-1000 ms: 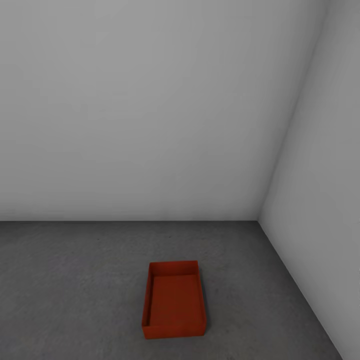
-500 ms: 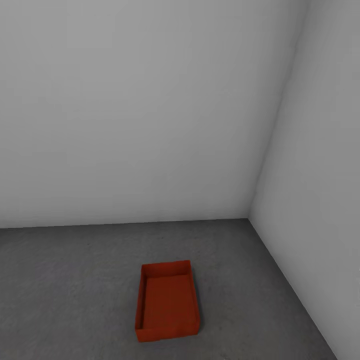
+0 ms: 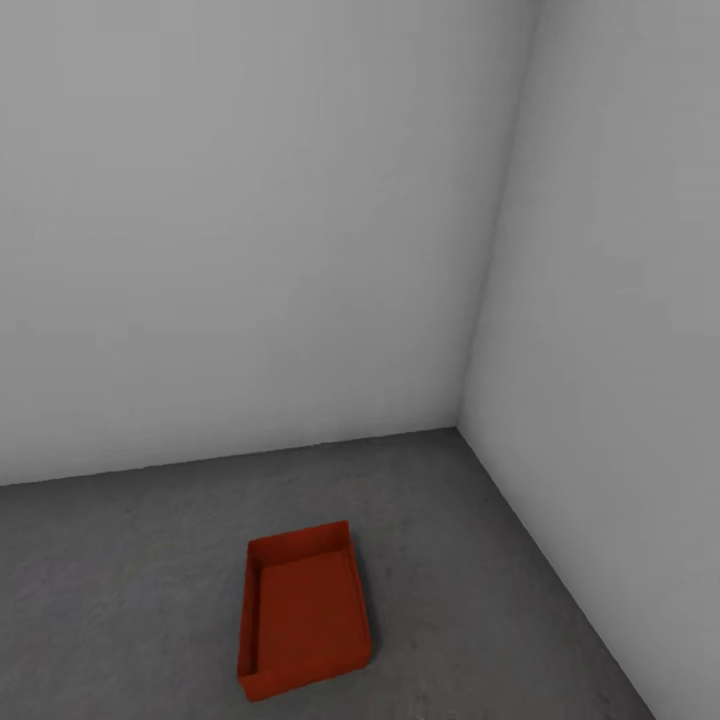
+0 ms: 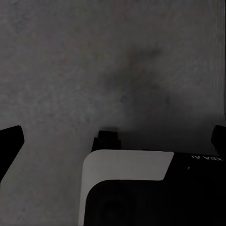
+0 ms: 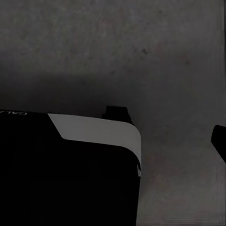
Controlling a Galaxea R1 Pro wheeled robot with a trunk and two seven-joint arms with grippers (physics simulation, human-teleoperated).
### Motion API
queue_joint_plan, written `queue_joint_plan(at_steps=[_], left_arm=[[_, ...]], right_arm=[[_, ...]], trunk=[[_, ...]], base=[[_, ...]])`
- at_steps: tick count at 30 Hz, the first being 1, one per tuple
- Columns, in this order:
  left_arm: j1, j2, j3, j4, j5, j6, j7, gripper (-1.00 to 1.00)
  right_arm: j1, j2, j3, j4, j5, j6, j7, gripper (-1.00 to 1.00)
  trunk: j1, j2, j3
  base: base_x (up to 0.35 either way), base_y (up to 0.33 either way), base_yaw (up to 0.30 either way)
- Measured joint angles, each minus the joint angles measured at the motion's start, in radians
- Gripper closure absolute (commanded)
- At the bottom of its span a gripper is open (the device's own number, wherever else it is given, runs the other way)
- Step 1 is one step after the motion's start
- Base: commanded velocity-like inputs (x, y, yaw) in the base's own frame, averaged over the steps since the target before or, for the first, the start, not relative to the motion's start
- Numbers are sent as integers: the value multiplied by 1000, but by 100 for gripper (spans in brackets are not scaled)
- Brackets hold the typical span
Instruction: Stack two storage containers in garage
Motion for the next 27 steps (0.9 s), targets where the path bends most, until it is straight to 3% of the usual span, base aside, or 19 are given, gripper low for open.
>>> queue_joint_plan(at_steps=[10,14,20,27], left_arm=[[39,-51,0,0,-2,-10,0,-100],[40,-54,0,0,-1,-11,-1,-100],[40,-56,0,0,0,-11,-1,-100],[40,-57,0,0,0,-11,-1,-100]], right_arm=[[47,1,-1,1,-2,-1,9,-100],[49,1,-2,1,-8,-1,9,-100],[51,-1,-2,1,-48,-2,9,-100],[51,-2,-2,1,-55,0,9,-100]], trunk=[[0,0,0],[0,0,0],[0,0,0],[0,0,0]], base=[[0,0,-280],[0,0,-280],[0,0,-280],[0,0,-280]])
